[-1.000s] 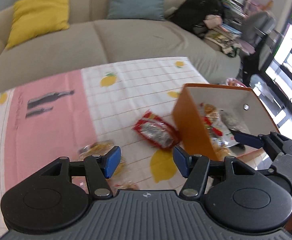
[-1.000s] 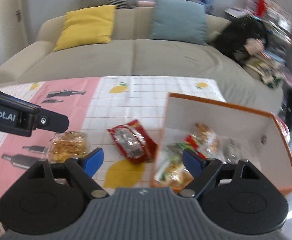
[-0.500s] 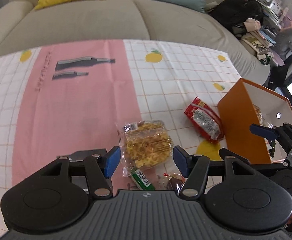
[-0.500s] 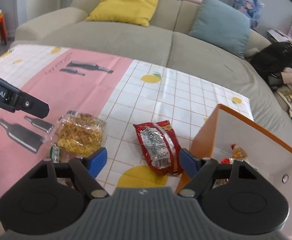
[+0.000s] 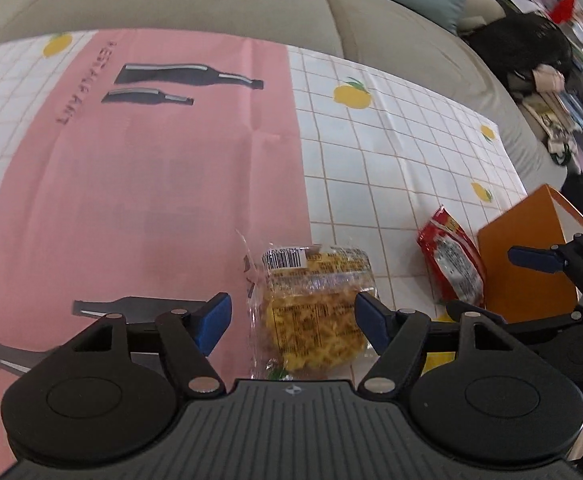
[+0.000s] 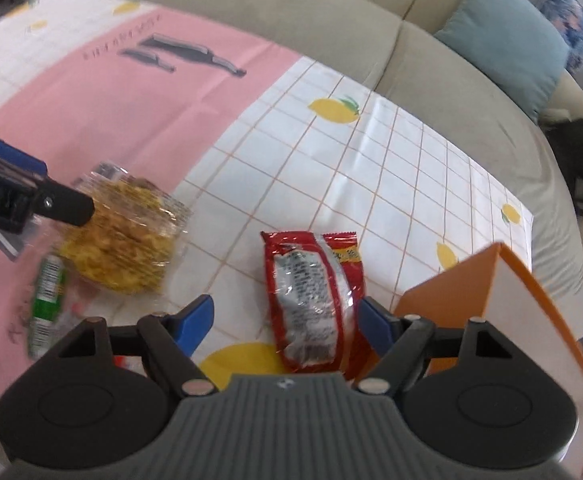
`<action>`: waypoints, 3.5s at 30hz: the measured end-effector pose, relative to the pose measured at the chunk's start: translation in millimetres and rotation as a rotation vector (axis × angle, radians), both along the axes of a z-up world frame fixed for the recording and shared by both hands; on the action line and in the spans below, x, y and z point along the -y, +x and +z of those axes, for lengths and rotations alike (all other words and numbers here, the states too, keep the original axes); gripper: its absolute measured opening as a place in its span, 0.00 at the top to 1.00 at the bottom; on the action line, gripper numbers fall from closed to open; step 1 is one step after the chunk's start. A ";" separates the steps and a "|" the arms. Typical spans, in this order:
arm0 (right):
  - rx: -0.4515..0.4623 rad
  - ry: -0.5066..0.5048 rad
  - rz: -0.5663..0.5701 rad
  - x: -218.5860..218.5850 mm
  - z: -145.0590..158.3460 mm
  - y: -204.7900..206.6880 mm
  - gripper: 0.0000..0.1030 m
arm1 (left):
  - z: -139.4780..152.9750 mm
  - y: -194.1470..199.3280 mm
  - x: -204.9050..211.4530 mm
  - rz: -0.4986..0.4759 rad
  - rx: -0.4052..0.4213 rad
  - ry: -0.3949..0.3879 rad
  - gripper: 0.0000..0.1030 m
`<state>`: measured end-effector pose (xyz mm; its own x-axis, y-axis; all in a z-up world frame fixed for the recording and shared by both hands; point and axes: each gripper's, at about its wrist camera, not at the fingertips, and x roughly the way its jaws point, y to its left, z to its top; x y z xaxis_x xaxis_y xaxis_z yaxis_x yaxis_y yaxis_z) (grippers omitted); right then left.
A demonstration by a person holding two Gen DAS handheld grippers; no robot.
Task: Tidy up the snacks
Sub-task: 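Close the left tool on the yellow cracker bag while the right tool closes on the red bag, then carry the cracker bag with the left tool while the right tool carries the red bag to the box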
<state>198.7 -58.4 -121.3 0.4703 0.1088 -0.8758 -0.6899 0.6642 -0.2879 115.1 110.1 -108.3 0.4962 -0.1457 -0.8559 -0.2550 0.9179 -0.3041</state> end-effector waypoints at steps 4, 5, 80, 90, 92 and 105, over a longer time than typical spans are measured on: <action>-0.041 -0.072 0.006 -6.2 -14.3 18.5 0.23 | -13.4 5.1 1.1 0.016 -0.027 -0.016 0.18; -0.046 -0.091 0.008 -7.3 -18.2 21.9 0.23 | -16.4 5.9 1.1 0.025 -0.034 -0.020 0.18; -0.396 0.332 -0.231 13.5 -14.1 -1.8 0.50 | -31.4 -4.8 21.0 0.049 -0.078 -0.208 0.45; -0.391 0.358 -0.249 18.0 -14.4 -3.3 0.50 | -27.6 -5.5 20.4 0.050 -0.044 -0.199 0.58; -0.390 0.368 -0.261 20.3 -12.6 -2.7 0.51 | -23.4 -6.9 20.6 0.053 -0.028 -0.191 0.62; -0.336 0.427 -0.298 37.3 20.5 -5.2 0.54 | 13.3 -10.6 21.9 0.075 0.042 -0.126 0.66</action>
<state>193.6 -95.7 -100.8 0.2405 0.3885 -0.8895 -0.4639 0.8510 0.2463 104.5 88.2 -95.0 0.5449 -0.2121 -0.8112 -0.3056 0.8507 -0.4278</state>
